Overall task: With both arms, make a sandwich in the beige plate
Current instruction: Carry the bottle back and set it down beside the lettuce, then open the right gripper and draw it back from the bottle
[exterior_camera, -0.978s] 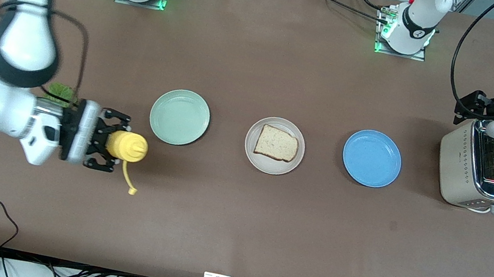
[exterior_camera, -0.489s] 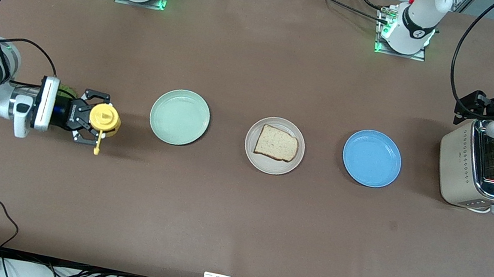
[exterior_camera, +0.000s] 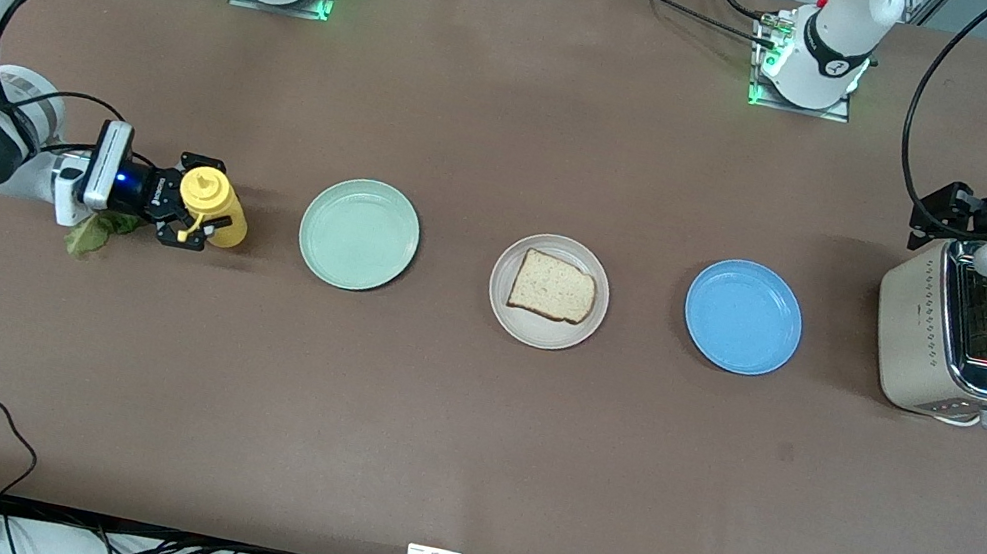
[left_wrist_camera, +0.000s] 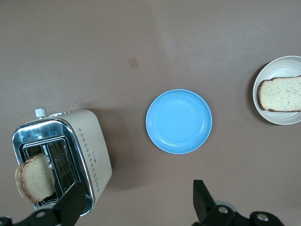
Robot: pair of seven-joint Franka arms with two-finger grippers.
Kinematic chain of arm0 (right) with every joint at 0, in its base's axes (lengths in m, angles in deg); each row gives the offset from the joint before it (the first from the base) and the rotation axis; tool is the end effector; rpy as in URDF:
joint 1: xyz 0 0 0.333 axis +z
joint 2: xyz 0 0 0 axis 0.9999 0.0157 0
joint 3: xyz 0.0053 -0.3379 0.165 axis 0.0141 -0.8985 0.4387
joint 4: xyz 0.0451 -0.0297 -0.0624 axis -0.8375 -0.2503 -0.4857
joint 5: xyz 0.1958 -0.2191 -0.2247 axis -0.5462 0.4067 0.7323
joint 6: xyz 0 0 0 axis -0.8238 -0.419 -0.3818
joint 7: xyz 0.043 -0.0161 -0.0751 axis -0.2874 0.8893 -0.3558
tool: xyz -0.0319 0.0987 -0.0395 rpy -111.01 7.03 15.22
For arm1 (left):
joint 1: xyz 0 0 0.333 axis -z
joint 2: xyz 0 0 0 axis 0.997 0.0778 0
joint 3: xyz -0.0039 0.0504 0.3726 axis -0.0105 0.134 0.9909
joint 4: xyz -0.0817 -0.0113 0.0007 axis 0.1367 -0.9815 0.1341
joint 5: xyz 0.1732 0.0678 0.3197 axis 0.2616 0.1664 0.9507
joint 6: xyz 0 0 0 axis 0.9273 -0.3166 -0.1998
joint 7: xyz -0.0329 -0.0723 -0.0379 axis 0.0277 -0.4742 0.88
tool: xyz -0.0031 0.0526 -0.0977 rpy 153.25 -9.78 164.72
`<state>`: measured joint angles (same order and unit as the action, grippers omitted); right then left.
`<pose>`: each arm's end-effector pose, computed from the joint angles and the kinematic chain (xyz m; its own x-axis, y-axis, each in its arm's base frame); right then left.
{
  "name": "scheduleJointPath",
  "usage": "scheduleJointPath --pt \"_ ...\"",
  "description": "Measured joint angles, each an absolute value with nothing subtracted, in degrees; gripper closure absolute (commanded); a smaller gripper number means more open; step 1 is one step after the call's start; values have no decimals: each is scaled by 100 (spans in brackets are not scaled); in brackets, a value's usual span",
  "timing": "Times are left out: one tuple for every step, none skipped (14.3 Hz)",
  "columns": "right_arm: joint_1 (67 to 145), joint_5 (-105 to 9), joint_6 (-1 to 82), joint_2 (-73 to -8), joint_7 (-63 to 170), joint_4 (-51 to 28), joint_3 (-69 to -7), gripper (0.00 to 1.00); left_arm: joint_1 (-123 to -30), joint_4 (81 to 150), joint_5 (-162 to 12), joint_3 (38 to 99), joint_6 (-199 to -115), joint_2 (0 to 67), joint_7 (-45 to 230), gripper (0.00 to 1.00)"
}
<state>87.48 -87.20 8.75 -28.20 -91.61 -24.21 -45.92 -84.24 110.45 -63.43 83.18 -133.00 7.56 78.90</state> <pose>0.5790 -0.0193 0.2452 -0.0183 0.1730 0.9848 0.9984 0.0553 0.0089 0.5309 -0.0392 0.6511 0.9778 -0.2075 -0.0304 -0.2085 -0.9773 -0.0370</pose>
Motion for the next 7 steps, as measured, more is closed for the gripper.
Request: scheduleJointPath --pt "8695 -8786 732 -2657 -9380 -2425 -4589 61 -8442 11045 -6343 8333 -13300 757 7890 0" --pt "8658 -8860 591 -2502 -9576 -2425 -4587 61 -8467 11045 -6343 8340 -13300 757 7890 0" --pt "8623 -8906 478 -2365 -9729 -2423 -4582 61 -8490 11045 -6343 8342 -13300 759 7890 0" --pt "8593 -8931 403 -2260 -9751 -2419 -4576 61 -8502 11045 -6343 8343 -13300 760 7890 0" --pt "8566 -8942 360 -2188 -9760 -2416 -4569 60 -8505 11045 -6343 8343 -13300 763 7890 0" --pt "8542 -8951 335 -2142 -9763 -2410 -4565 60 -8504 11045 -6343 8342 -13300 765 7890 0" --pt "8519 -8953 331 -2116 -9763 -2408 -4565 59 -8504 11045 -6343 8342 -13300 767 7890 0"
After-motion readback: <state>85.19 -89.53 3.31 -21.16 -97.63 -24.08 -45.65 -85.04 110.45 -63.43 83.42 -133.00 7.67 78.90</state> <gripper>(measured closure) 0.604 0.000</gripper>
